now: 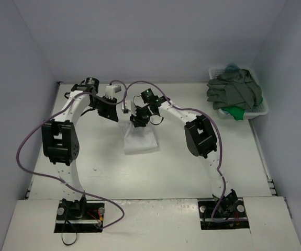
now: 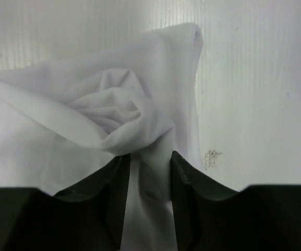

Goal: Fold and stack the t-shirts

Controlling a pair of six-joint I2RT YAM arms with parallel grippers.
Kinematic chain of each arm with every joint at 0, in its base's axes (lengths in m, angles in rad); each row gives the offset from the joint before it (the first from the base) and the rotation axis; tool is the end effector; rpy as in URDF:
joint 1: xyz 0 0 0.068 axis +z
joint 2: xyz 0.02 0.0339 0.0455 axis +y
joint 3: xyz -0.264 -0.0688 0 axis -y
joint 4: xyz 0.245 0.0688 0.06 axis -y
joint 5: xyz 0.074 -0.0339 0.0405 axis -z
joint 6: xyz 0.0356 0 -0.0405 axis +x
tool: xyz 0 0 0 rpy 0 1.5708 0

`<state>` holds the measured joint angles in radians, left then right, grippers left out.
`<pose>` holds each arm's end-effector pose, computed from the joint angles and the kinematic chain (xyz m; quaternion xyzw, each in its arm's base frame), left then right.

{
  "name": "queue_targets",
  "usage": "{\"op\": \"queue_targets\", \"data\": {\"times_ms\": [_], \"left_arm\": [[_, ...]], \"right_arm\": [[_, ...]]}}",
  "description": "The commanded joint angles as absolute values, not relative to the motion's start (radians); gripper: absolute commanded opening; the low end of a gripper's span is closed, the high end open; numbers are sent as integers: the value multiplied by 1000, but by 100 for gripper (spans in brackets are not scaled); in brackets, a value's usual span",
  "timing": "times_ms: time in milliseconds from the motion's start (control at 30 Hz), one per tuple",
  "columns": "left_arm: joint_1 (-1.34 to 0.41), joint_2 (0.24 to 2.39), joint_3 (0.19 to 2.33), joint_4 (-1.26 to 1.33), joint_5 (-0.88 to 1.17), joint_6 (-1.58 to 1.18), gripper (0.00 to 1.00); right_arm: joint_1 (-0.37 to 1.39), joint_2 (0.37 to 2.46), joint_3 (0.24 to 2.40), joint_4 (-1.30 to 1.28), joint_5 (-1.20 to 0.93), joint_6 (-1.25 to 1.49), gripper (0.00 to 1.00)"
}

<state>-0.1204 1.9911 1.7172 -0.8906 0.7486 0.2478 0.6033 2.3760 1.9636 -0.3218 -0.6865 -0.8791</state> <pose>0.4134 -0.0744 0.2541 0.2394 0.8827 -0.3454 0.2102 0.4271 0.3217 0.1852 -0.6818 0.5424 0.2520 0.4212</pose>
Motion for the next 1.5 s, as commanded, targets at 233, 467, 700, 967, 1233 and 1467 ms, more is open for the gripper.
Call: {"op": "queue_targets", "data": {"times_ms": [233,467,700,967,1233,1467], "left_arm": [[-141,1772,1692,-936,894,327,11],[-178,1733,1641,-925,907,324,11],[-178,1681,1615,-897,928,305,11],[-186,1666,1576,-858,977,288,11],[-216,1715,1546,-781,996,272,11],[-222,1753,1537,-727,1006,270,11]], "right_arm": [[611,2298,1888,-244,-508,-707,52],[611,2195,1793,-97,-387,-586,53],[598,2106,1761,-69,-351,-538,61],[584,2049,1741,-77,-299,-488,46],[575,2006,1637,-155,-337,-509,9],[549,2011,1556,-164,-417,-495,11]]}}
